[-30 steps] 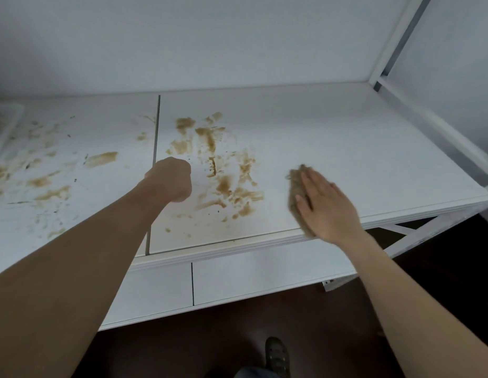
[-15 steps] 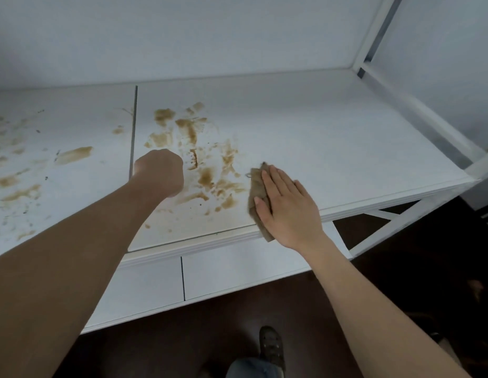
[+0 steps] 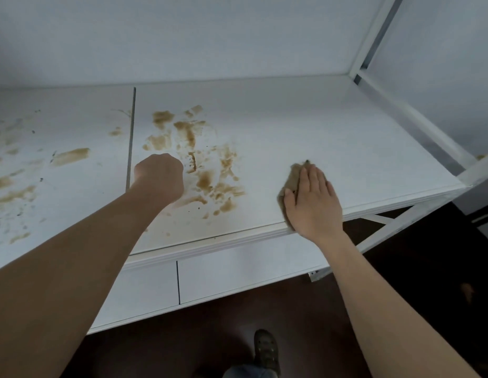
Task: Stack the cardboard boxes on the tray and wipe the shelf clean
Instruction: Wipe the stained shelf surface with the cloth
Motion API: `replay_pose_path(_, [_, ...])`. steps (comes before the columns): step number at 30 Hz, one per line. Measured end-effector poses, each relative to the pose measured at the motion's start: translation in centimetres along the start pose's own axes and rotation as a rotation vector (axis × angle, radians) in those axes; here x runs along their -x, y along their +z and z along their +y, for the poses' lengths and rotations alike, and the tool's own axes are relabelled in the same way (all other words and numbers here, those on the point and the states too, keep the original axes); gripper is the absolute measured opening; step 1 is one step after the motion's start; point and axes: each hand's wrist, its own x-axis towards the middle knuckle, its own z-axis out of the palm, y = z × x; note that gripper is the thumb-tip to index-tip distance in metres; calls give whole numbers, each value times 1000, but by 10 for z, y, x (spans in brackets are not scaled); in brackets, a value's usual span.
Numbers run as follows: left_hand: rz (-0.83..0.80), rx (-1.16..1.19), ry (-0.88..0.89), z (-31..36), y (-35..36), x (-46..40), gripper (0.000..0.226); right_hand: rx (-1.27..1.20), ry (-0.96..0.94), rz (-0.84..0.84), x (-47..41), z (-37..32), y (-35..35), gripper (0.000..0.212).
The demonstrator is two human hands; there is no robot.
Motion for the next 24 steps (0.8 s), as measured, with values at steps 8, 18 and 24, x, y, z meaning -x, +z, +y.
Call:
replay_pose_path(8, [26, 59, 1, -7, 3, -2, 20, 2, 253, 1, -34, 73, -10, 75])
replay_pose_path(18, [91, 78, 26, -11, 12, -4, 23, -32, 45, -133, -26, 15, -9, 61])
replay_pose_path(24, [94, 74, 38, -13, 13, -4, 19, -29, -277, -91, 32, -70, -1, 64])
